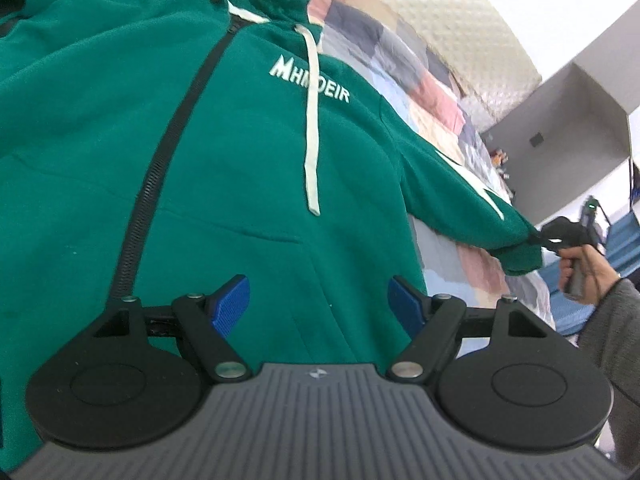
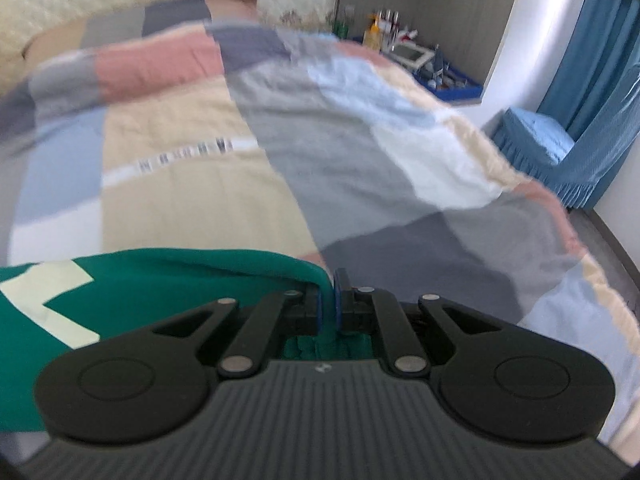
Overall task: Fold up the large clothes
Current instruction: 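Pull the sleeve cuff outward with the right gripper to stretch the sleeve flat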
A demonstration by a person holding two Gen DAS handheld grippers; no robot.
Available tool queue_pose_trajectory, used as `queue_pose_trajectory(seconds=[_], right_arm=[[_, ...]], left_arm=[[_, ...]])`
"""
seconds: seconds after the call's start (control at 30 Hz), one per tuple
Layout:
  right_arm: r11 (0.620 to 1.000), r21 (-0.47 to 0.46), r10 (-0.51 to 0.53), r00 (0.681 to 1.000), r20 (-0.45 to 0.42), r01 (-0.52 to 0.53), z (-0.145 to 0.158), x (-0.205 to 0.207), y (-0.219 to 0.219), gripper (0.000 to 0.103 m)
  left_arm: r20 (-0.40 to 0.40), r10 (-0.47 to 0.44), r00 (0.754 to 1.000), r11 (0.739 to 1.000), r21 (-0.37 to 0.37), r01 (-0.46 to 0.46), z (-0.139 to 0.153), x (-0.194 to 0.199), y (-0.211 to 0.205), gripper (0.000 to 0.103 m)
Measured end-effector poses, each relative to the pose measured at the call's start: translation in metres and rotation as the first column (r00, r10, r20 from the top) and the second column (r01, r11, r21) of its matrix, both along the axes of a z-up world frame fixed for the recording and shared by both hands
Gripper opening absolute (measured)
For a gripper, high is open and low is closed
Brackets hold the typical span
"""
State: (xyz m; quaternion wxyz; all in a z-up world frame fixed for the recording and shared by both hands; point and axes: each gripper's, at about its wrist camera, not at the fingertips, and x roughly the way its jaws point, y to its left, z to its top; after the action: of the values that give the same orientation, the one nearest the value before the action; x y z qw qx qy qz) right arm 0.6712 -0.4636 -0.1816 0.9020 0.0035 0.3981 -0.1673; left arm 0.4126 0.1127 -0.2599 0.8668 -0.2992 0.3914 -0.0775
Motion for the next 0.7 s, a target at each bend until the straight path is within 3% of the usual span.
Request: queue_pose_trajectory(seconds=[0.2, 0.4, 0.5, 0.57, 0.6, 0.7], right_arm=[[0.999, 0.043, 0.012, 1.000, -0.020, -0.012, -0.049, 0.006, -0.014, 0.010], [0.998, 0.055, 0.036, 0.999, 0.010, -0.036, -0.051, -0.001, -0.010, 0.014], [0.996, 0.070, 0.056, 0.998, 0.042, -0.059, -0.040, -0.011, -0.004, 0.037], [0.991, 0.116, 0.062, 0.996, 0.068, -0.070, -0.028, -0.023, -0.001, 0.074], [0.988, 0.134, 0.065, 0.995, 0.080, -0.075, -0.021, -0.031, 0.003, 0.079], [0.972, 0.201, 0.106, 0.989, 0.099, -0.124, 0.000, -0.058, 0.021, 0.079]], left_arm=[[-0.020, -0.026, 0.999, 0.999, 0.037, 0.026, -0.005, 0.011, -0.009, 0.080], [-0.043, -0.021, 0.999, 0.999, 0.030, 0.022, -0.004, 0.014, -0.009, 0.080], [-0.016, -0.026, 1.000, 0.999, 0.018, 0.027, 0.007, 0.010, -0.010, 0.080], [-0.002, -0.033, 0.999, 0.999, 0.012, 0.033, 0.012, 0.007, -0.012, 0.080], [0.004, -0.034, 0.999, 0.999, 0.016, 0.034, 0.015, 0.005, -0.014, 0.080], [0.020, -0.048, 0.999, 0.999, 0.022, 0.047, 0.024, -0.006, -0.020, 0.080]])
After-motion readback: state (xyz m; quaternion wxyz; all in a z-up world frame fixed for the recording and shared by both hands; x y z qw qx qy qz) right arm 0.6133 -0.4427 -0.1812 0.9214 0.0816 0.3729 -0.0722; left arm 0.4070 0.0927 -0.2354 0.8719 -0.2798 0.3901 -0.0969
